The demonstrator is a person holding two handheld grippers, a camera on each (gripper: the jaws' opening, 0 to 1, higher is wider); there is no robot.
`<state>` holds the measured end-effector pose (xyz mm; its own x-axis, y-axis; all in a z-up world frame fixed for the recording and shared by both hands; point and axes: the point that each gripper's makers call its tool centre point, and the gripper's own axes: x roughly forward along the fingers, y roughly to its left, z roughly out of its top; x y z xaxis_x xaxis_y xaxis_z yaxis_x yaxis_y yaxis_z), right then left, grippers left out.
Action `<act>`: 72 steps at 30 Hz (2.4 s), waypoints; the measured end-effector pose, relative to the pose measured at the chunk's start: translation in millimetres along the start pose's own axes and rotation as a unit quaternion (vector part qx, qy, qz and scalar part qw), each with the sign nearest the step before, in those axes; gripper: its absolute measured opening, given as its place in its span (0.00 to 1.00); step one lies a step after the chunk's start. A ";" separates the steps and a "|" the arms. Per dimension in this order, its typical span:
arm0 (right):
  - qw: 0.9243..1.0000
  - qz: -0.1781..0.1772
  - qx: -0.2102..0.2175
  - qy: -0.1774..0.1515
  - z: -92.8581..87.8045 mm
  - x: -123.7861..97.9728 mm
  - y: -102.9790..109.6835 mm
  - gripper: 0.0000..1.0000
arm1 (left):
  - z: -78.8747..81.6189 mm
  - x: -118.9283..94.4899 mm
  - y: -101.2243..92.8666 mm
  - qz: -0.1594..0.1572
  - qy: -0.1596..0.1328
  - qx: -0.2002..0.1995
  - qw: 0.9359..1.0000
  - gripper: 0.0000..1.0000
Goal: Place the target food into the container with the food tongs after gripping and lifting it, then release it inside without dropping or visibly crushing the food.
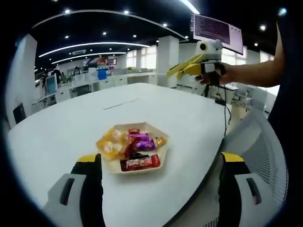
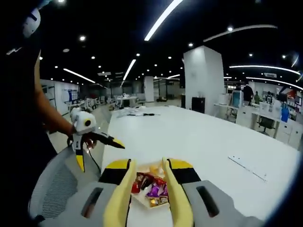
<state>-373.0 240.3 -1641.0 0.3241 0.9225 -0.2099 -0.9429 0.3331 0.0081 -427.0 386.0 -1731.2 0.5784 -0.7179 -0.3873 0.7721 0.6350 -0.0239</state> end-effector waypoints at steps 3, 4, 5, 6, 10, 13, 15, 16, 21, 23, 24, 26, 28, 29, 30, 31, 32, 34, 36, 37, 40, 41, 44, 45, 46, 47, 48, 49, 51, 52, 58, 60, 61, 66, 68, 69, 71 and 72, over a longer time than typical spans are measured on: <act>1.000 0.011 0.014 -0.007 -6.1 -5.6 11.4 0.28 | 8.6 -2.5 -2.9 -0.010 0.003 0.015 1.000 0.99; 1.000 0.010 0.014 -0.008 -8.8 -8.5 15.1 0.28 | 13.3 -3.4 -3.9 -0.015 0.004 0.018 1.000 0.99; 1.000 0.008 0.016 -0.008 -10.0 -10.1 17.0 0.28 | 16.0 -4.0 -4.7 -0.021 0.005 0.021 1.000 0.99; 1.000 0.008 0.019 -0.011 -11.0 -11.6 19.0 0.29 | 20.2 -4.3 -3.4 -0.023 0.009 0.024 0.999 0.99; 0.999 0.008 0.043 -0.027 -13.6 -13.8 27.8 0.29 | 37.0 -5.5 1.0 -0.035 0.009 0.035 0.999 0.98; 0.997 0.013 0.056 -0.044 -8.4 -12.9 36.0 0.29 | 57.4 -6.2 -5.9 -0.076 0.000 0.017 0.997 0.97; 0.997 0.015 0.051 -0.053 -3.9 -12.4 40.9 0.29 | 67.2 -6.0 -10.2 -0.093 -0.004 0.021 0.995 0.93; 0.997 0.017 0.049 -0.055 -2.3 -11.8 43.1 0.29 | 71.2 -5.8 -12.9 -0.102 -0.005 0.022 0.995 0.91; 0.996 0.047 0.044 -0.063 10.5 -6.5 60.1 0.29 | 92.1 -2.2 -36.4 -0.154 -0.016 0.037 0.987 0.81; 0.995 0.057 0.039 -0.071 18.9 -4.6 65.0 0.29 | 96.5 -0.7 -45.8 -0.174 -0.016 0.037 0.984 0.76; 0.995 0.062 0.039 -0.075 21.8 -3.7 67.0 0.29 | 99.0 0.6 -49.0 -0.179 -0.017 0.041 0.983 0.74; 0.994 0.072 0.035 -0.079 27.1 -1.6 71.7 0.29 | 104.4 3.9 -57.3 -0.194 -0.021 0.049 0.980 0.68; 0.993 0.087 0.038 -0.077 31.4 1.4 77.7 0.29 | 110.0 5.1 -63.9 -0.210 -0.023 0.051 0.976 0.62; 0.992 0.093 0.043 -0.077 34.4 2.5 81.2 0.29 | 113.4 6.1 -67.0 -0.217 -0.025 0.052 0.974 0.60; 0.991 0.098 0.037 -0.082 37.1 2.6 83.8 0.29 | 115.2 7.1 -68.0 -0.220 -0.025 0.053 0.974 0.59; 0.990 0.108 0.040 -0.085 39.9 3.2 87.2 0.29 | 118.4 6.9 -70.6 -0.229 -0.027 0.056 0.971 0.56; 0.989 0.110 0.038 -0.087 41.6 3.6 88.4 0.29 | 121.5 6.5 -72.3 -0.235 -0.030 0.056 0.970 0.53; 0.988 0.117 0.036 -0.092 45.0 4.5 92.5 0.29 | 126.3 6.9 -75.3 -0.242 -0.030 0.064 0.968 0.51; 0.987 0.121 0.036 -0.096 46.6 5.1 95.0 0.29 | 129.3 7.8 -76.8 -0.247 -0.028 0.068 0.966 0.49; 0.987 0.122 0.036 -0.097 47.0 5.4 95.6 0.29 | 130.9 7.5 -77.7 -0.251 -0.029 0.069 0.965 0.47; 0.986 0.128 0.037 -0.102 49.2 6.7 99.4 0.29 | 131.7 6.2 -83.9 -0.272 -0.025 0.076 0.959 0.35; 0.986 0.130 0.037 -0.102 49.7 7.2 100.8 0.29 | 131.0 7.2 -83.8 -0.272 -0.024 0.076 0.959 0.32; 0.985 0.132 0.036 -0.102 49.8 8.9 102.9 0.29 | 132.9 7.1 -88.5 -0.281 -0.024 0.077 0.956 0.30; 0.985 0.133 0.036 -0.101 49.6 9.9 103.8 0.29 | 135.1 6.8 -90.0 -0.282 -0.027 0.077 0.956 0.29; 0.985 0.134 0.035 -0.099 49.0 10.1 104.0 0.29 | 136.3 7.1 -90.3 -0.282 -0.029 0.078 0.956 0.30; 0.985 0.135 0.037 -0.098 48.5 10.1 104.7 0.29 | 136.5 7.3 -90.7 -0.282 -0.029 0.080 0.956 0.30; 0.985 0.134 0.037 -0.100 48.8 10.3 104.6 0.29 | 135.5 7.5 -91.3 -0.283 -0.026 0.082 0.955 0.29; 0.985 0.133 0.037 -0.100 48.5 10.5 104.4 0.28 | 134.2 7.0 -93.1 -0.287 -0.022 0.086 0.954 0.27; 0.985 0.135 0.040 -0.102 48.5 10.2 105.5 0.28 | 132.5 7.6 -94.1 -0.284 -0.016 0.087 0.955 0.25; 0.985 0.134 0.039 -0.102 48.0 10.1 105.5 0.27 | 132.5 7.2 -93.9 -0.283 -0.016 0.088 0.955 0.24; 0.986 0.128 0.042 -0.100 48.4 10.4 104.6 0.24 | 134.8 6.1 -91.6 -0.271 -0.017 0.093 0.958 0.17; 0.987 0.120 0.043 -0.098 49.6 11.6 101.9 0.26 | 135.0 6.8 -90.0 -0.267 -0.016 0.093 0.959 0.17; 0.987 0.116 0.043 -0.098 50.1 12.1 100.5 0.26 | 135.6 7.3 -89.0 -0.265 -0.015 0.091 0.960 0.17; 0.988 0.111 0.038 -0.099 52.5 13.3 99.3 0.23 | 137.6 7.3 -85.9 -0.257 -0.018 0.101 0.961 0.12; 0.989 0.106 0.040 -0.097 51.4 13.5 96.8 0.24 | 139.7 7.7 -83.2 -0.251 -0.019 0.107 0.962 0.08; 0.989 0.105 0.042 -0.097 51.5 13.5 96.1 0.27 | 140.1 7.8 -82.7 -0.251 -0.019 0.107 0.962 0.06; 0.988 0.095 0.054 -0.105 54.6 11.4 90.9 0.32 | 139.0 6.9 -79.6 -0.248 -0.009 0.114 0.962 0.03; 0.988 0.091 0.067 -0.107 55.1 9.6 87.5 0.33 | 139.1 6.9 -78.6 -0.247 -0.009 0.115 0.962 0.02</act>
<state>-448.2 289.1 -1588.5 0.1732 0.9847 0.0187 -0.9728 0.1681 0.1596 -447.1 291.5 -1603.8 0.1288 -0.9217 -0.3658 0.9906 0.1365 0.0049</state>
